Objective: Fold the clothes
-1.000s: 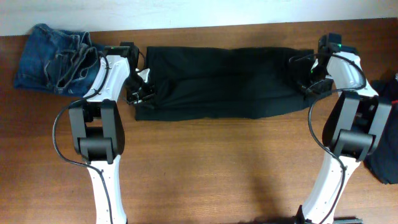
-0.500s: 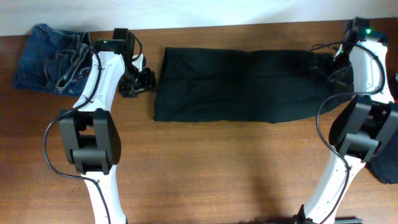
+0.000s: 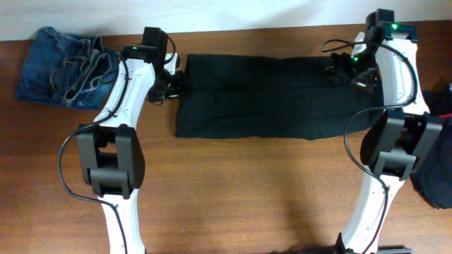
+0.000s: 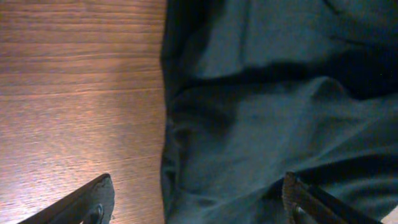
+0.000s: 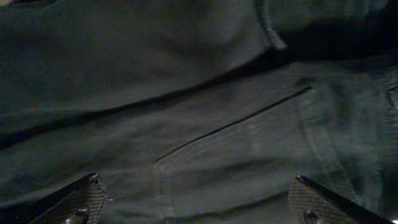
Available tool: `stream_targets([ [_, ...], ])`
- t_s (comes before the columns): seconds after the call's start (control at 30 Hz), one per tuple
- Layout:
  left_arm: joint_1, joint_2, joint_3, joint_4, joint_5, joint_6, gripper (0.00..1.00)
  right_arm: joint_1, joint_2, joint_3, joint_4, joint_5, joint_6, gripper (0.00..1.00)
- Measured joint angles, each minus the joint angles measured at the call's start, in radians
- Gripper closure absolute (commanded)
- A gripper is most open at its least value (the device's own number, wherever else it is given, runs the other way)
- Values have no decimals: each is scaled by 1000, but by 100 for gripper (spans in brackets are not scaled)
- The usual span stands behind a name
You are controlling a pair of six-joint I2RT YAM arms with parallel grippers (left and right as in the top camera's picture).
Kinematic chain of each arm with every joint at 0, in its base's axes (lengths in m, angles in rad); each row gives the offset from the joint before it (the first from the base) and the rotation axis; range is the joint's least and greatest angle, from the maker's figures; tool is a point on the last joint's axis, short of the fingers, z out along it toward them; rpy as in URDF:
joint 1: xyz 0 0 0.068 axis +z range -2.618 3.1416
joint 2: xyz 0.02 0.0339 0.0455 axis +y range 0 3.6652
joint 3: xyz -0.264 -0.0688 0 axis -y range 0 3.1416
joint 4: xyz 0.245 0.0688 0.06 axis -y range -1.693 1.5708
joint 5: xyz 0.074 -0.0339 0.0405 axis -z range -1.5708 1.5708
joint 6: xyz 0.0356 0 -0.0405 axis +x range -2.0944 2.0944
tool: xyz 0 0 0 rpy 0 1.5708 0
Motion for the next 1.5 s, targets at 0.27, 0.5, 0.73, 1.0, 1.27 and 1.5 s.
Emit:
stream_targets([
  [0.27,-13,26,0,11,50,1,9,2,-1,0,0,-2,2,1],
  [0.5,-35,95,-4,44,69,27,15,3,-1,0,-1,-2,2,1],
  [0.73,-35,95,-4,72,72,52,69,2,-1,0,-16,-2,2,1],
  [1.0,-30,95,-4,85,72,56,99,3,-1,0,-24,-2,2,1],
  [1.27,-32,95,135,-71,75,56,99,3,-2,0,-31,-1,0,1],
  [1.5,-32,95,274,-112,80,56,99,3,-3,0,-42,-1,-3,1],
])
